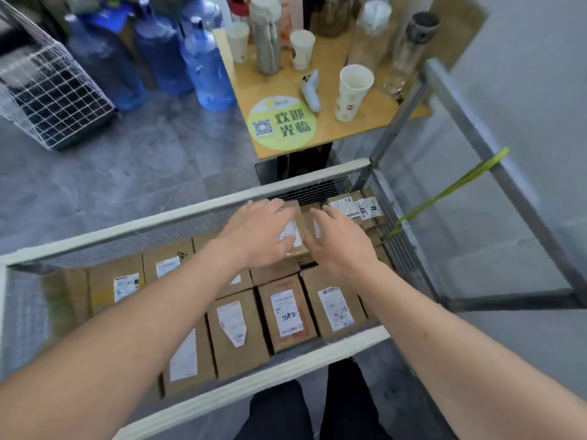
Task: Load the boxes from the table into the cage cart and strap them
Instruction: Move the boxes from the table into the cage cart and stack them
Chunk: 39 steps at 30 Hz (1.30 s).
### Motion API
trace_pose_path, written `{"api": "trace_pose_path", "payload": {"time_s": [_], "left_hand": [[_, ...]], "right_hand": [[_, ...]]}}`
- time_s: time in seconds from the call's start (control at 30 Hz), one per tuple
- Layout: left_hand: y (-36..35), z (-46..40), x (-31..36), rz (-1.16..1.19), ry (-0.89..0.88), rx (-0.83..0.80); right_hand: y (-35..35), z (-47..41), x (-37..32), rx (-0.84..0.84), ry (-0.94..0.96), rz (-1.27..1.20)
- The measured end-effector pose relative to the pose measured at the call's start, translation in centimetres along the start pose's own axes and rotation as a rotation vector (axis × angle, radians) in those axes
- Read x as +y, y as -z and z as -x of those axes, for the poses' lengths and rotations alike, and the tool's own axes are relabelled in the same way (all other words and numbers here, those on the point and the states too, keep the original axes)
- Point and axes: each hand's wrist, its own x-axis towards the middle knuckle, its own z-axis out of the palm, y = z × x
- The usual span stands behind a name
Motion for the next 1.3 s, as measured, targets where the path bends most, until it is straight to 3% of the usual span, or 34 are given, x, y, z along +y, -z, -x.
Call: {"api": "trace_pose_path", "payload": {"time_s": [0.3,0.57,1.0,1.3], "left_hand": [[12.9,5.9,3.7,-0.081,-0.122,0.15],[20.8,8.3,10.7,-0.128,-0.244,0.283],[24.9,10.5,24.7,-0.149,-0.369,0.442],[26.8,10.0,34.3,-0.129,-0.676,0.42]], "right_hand": [[11.2,7.5,-4.9,0.188,-0.085,0.05],[20.6,14.7,-4.6,0.35,-0.127,0.123],[27.7,28.6,2.5,0.488,-0.181,0.113],[29.5,35.8,6.7,0.557,-0.417,0.099]]}}
